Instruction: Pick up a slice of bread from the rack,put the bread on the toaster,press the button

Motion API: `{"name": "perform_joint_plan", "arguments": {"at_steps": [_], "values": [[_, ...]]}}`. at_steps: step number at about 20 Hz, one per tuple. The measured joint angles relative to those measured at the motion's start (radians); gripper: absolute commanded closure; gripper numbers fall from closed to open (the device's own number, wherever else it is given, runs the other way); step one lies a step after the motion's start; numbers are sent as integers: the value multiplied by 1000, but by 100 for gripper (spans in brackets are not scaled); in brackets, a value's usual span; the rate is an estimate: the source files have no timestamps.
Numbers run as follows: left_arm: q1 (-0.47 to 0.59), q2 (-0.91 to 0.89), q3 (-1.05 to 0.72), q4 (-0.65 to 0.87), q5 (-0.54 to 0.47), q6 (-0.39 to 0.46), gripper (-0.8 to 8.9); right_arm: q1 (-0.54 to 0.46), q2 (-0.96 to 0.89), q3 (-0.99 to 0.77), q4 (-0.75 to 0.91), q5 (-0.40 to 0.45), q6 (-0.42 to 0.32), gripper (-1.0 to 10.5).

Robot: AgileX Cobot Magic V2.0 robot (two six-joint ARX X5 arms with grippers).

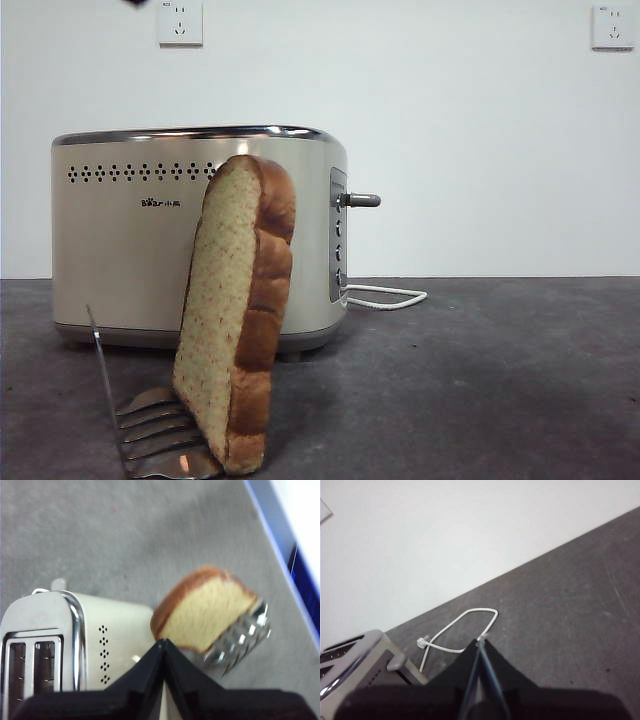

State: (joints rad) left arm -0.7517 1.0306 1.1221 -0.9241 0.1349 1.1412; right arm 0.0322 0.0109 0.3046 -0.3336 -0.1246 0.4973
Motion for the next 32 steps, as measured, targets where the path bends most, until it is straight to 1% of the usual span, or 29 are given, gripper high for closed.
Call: {"name": "perform_joint_plan", "arguments": {"at_steps": [1,2,4,6,7,8,12,13,14,17,22,27,28,29,30,32], "values": [[-23,11,0,0,-41,21,805,0,0,0,-4,0,0,947],[-47,26,0,0,-82,40,770,0,0,0,-7,0,0,948],[-79,55,0,0,-111,60,622,0,0,0,-12,0,-1,948],[-103,88,0,0,-118,74,447,0,0,0,-15,-3,-6,948],[-112,102,0,0,-119,84,394,0,0,0,-17,-5,-12,948],[-126,126,0,0,-122,108,363,0,0,0,-18,-7,-19,947],[-149,194,0,7,-148,198,360,0,0,0,-18,-15,-26,948],[-150,204,0,19,-161,207,334,0,0,0,-18,-15,-27,948],[-153,216,0,40,-180,214,306,0,0,0,-18,-21,-27,948],[-153,253,12,54,-185,222,306,0,0,0,-27,-41,-30,948],[-154,340,24,55,-185,235,311,0,0,0,-102,-51,-34,948],[-154,377,24,32,-185,240,317,0,0,0,-108,-67,-46,948],[-154,386,24,13,-185,243,355,0,0,0,-108,-73,-48,948],[-154,391,24,-3,-188,247,427,0,0,0,-108,-86,-49,948],[-154,391,24,-6,-191,251,477,0,0,0,-108,-93,-49,948],[-154,389,25,-26,-213,255,508,0,0,0,-108,-105,-49,948]]}}
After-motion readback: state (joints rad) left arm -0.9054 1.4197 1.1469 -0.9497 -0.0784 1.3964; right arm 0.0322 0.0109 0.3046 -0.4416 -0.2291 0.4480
